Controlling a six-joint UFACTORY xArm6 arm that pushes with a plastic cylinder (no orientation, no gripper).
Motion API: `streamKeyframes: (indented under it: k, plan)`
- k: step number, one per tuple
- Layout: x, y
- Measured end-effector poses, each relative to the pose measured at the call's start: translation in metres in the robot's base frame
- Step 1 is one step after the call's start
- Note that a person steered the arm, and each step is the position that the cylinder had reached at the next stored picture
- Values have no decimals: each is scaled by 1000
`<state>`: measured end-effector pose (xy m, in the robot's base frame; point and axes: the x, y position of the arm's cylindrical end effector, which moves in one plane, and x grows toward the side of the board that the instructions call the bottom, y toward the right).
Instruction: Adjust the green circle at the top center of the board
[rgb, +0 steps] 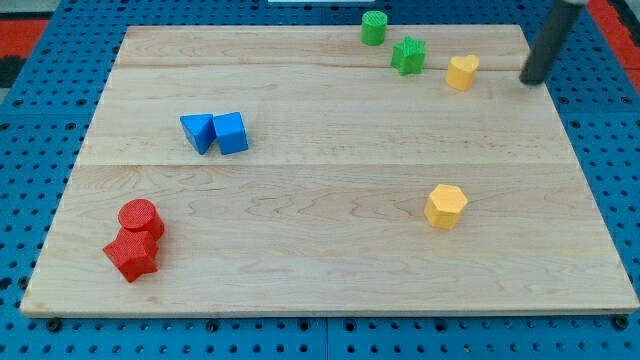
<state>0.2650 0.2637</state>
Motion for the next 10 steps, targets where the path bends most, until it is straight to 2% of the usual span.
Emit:
streamKeyframes:
  k: [1, 2, 3, 4, 5, 6, 7, 8, 9, 10]
  plan:
    - [-73, -75]
    - [-74, -99]
    - [-67, -203]
    - [-17, -284]
    - [28, -337]
    - [-43, -436]
    - [-73, -439]
    - [-69, -350]
    - [-20, -242]
    - [46, -261]
